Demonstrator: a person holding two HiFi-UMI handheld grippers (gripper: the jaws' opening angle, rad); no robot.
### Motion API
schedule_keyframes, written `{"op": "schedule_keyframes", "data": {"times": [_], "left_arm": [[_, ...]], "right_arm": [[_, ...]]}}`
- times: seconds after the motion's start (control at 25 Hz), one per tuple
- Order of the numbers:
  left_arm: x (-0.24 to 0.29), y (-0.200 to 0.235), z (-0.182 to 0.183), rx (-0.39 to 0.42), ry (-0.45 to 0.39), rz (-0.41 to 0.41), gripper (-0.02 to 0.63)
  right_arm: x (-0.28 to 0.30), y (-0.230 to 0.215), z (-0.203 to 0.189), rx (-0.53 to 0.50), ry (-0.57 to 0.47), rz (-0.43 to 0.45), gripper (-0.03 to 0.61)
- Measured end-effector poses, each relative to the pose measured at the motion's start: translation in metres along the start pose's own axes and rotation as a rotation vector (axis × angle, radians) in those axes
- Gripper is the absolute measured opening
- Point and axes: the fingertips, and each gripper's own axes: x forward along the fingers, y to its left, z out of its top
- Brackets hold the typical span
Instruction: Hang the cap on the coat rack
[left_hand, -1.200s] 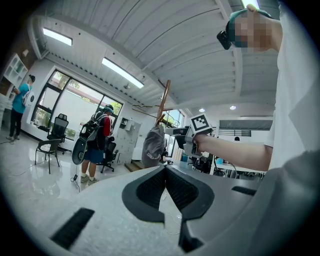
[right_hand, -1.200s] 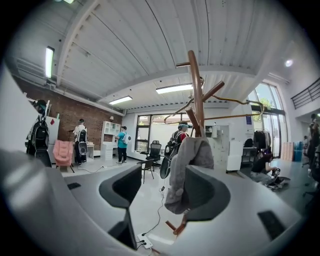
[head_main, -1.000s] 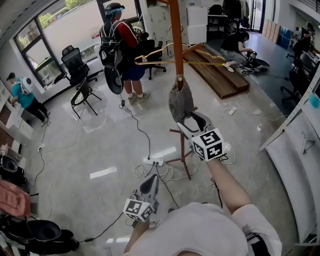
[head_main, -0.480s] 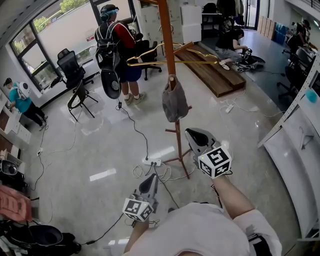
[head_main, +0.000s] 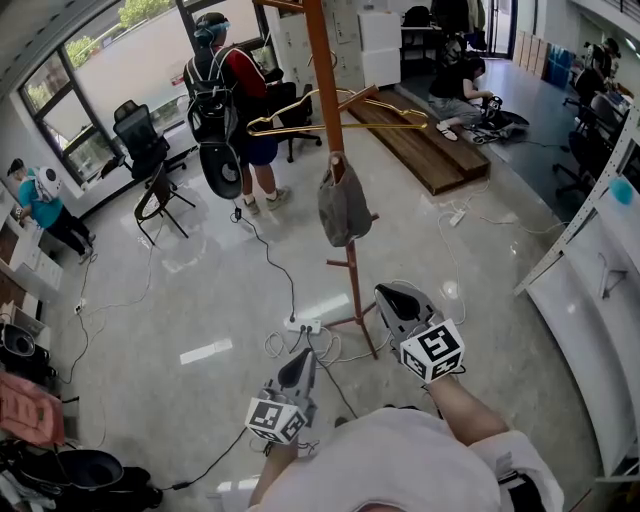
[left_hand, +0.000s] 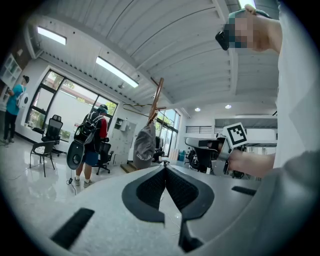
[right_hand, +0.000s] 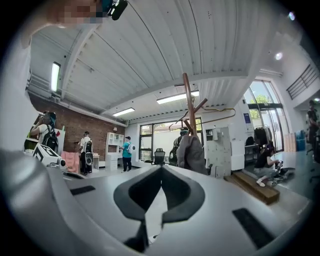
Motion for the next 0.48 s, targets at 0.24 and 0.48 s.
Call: {"op": "schedule_keyframes", "data": {"times": [0.24, 0.48], "left_arm": [[0.006, -0.005, 0.001, 0.006, -0.003, 0.006, 0.009], [0.010, -0.012, 0.000, 0.016, 0.001, 0.003, 0.009]], "right_arm": [[-0.018, 0.003, -0.033, 0.044, 0.036, -0.006, 0.012], [-0.027, 0.010, -0.062, 0.067, 0.084, 0.015, 0.012]]}}
